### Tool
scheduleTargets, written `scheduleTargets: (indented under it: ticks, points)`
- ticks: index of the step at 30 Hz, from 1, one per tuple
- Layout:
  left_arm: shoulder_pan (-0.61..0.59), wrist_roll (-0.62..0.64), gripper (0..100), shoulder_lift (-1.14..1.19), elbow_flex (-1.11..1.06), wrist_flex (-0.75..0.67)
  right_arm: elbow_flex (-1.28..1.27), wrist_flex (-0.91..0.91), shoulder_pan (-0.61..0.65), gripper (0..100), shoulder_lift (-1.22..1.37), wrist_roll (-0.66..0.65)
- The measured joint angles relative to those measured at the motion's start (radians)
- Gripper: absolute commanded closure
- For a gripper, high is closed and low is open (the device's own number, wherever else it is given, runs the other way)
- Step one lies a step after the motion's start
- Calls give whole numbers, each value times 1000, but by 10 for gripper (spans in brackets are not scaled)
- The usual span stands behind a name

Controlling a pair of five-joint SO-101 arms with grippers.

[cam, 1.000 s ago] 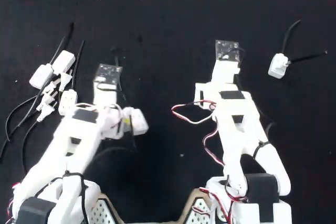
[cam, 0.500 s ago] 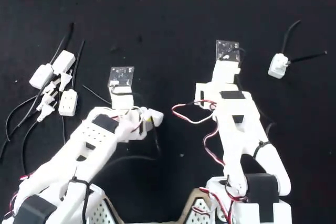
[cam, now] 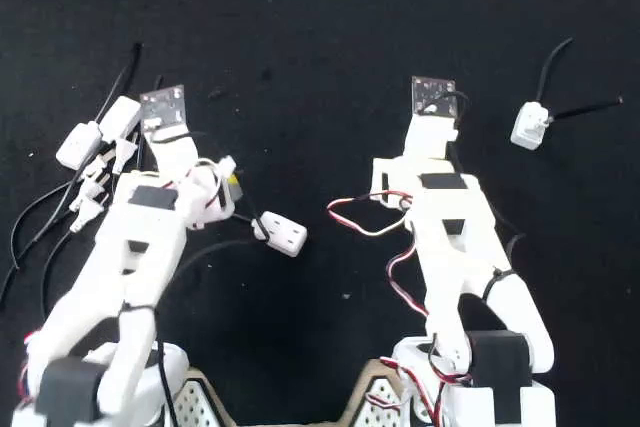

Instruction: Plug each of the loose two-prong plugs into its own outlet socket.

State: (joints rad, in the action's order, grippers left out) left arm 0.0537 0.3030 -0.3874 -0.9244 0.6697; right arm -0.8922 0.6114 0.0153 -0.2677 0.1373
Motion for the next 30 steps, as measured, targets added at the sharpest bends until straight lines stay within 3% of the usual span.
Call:
scheduleTargets:
  ticks: [5, 13, 18, 24, 30]
  points:
    - [-2, -78, 783, 209, 86, 54, 0, 0, 0, 797, 0, 0]
    - [0, -206, 783, 256, 311, 414, 0, 0, 0, 797, 0, 0]
    - [0, -327, 780, 255, 408, 559, 0, 0, 0, 797, 0, 0]
    - [72, -563, 784, 270, 364, 517, 0, 0, 0, 797, 0, 0]
    - [232, -574, 783, 324, 302, 356, 15, 0, -68, 797, 0, 3]
